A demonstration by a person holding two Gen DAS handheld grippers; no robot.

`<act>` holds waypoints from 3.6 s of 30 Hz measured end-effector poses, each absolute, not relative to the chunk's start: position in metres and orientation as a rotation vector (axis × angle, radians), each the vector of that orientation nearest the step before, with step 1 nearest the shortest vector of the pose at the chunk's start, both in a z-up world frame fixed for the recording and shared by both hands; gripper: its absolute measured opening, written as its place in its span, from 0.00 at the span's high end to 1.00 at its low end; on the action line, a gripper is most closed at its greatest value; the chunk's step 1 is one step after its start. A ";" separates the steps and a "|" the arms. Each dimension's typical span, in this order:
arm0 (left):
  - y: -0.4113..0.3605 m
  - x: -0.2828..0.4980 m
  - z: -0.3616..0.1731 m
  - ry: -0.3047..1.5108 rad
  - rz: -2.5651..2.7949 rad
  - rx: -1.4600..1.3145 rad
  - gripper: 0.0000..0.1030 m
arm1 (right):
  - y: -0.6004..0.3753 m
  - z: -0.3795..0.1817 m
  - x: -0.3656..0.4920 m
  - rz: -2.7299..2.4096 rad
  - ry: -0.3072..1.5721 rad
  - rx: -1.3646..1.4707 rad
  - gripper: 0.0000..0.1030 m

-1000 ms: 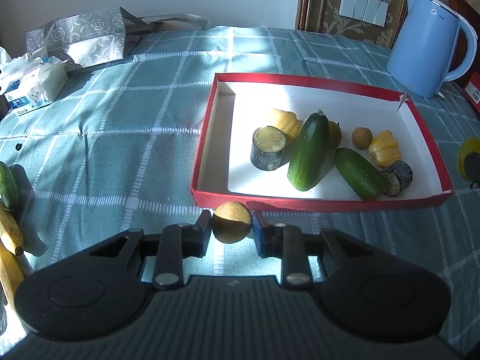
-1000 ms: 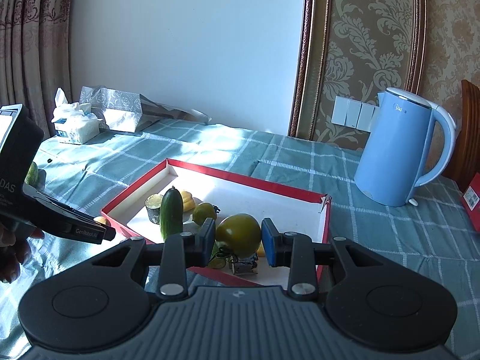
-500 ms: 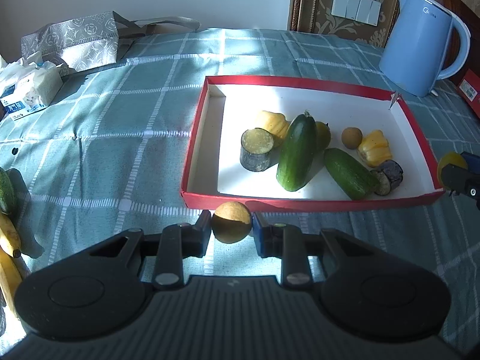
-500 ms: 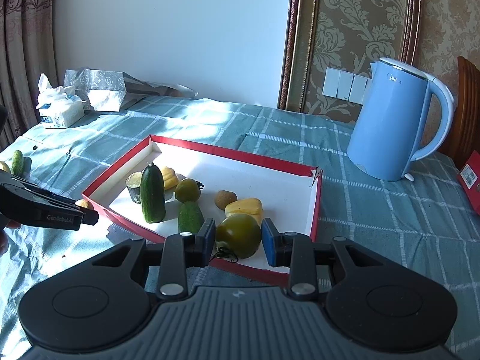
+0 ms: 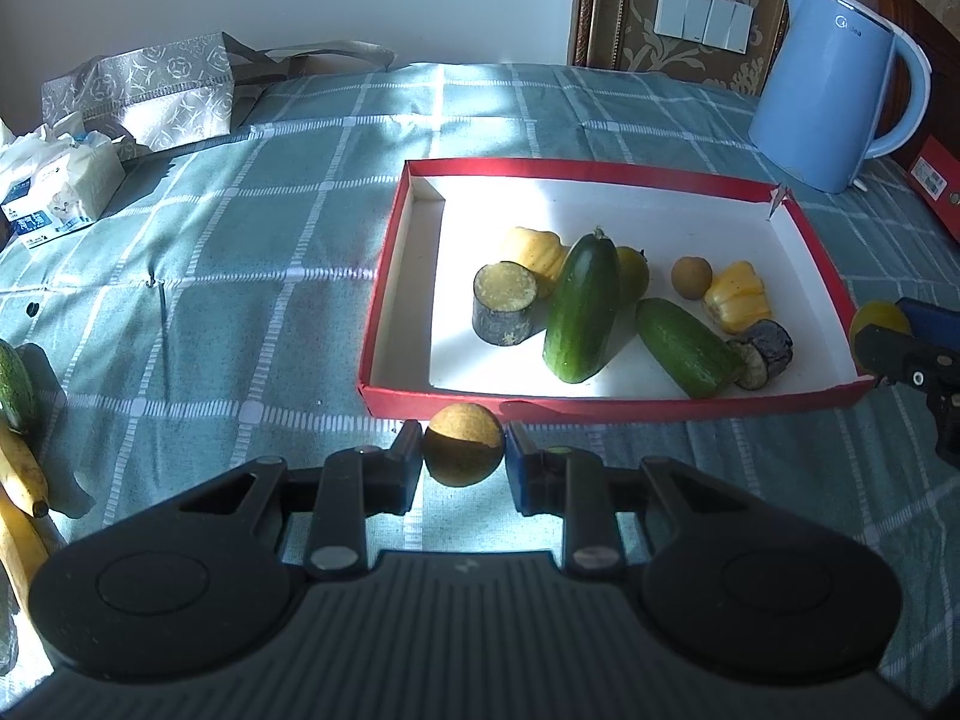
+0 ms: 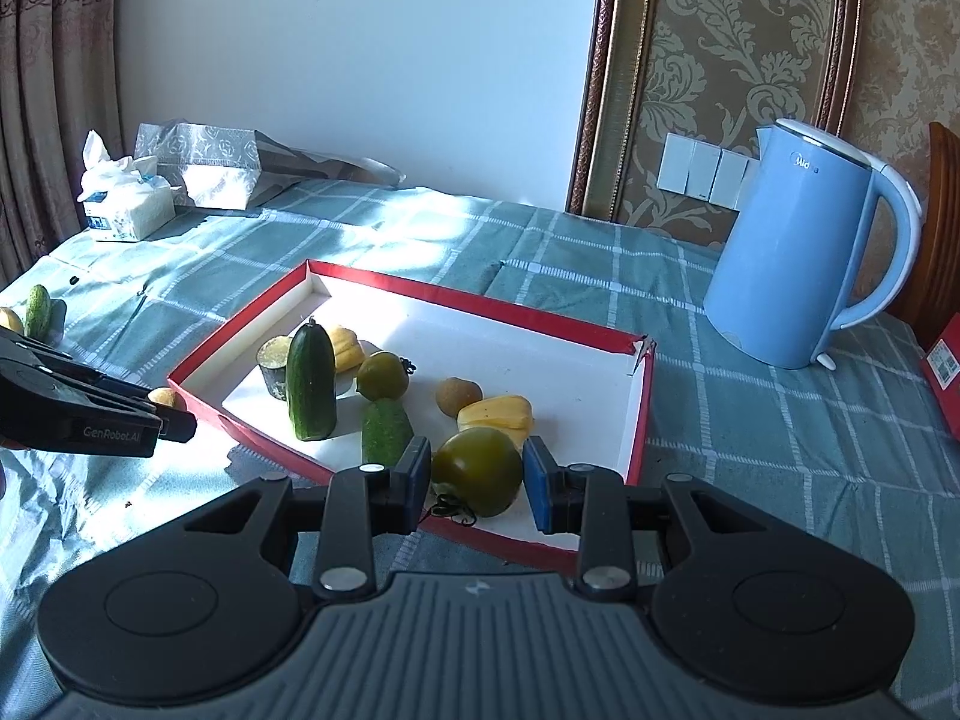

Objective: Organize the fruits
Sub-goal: 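Lower the tan fruit into the tray and open left tool while right tool holds the tomato, then lower the green tomato into the red tray and open the right tool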

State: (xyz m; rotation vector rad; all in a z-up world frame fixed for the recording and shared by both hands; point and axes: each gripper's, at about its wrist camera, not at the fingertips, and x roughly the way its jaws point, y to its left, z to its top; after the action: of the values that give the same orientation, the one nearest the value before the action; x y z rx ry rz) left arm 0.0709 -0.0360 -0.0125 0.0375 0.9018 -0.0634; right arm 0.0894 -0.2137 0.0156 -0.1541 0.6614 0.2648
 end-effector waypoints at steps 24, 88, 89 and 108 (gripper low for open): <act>-0.044 0.086 -0.003 0.882 -0.094 0.045 0.75 | -0.228 0.003 0.127 0.193 0.678 -0.121 0.68; -0.027 0.080 0.001 0.836 0.060 0.014 0.23 | -0.230 -0.021 0.176 0.226 0.695 -0.173 0.68; -0.025 0.078 0.000 0.842 0.063 0.008 0.23 | -0.230 -0.023 0.180 0.220 0.696 -0.170 0.68; -0.013 0.058 -0.006 0.867 0.101 0.000 0.23 | -0.231 -0.025 0.192 0.186 0.691 -0.176 0.68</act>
State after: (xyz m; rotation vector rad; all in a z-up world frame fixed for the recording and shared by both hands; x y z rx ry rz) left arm 0.0583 -0.0132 -0.0060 -0.0001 0.8667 0.1011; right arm 0.1923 -0.2308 -0.0251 -0.1757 0.6912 0.1857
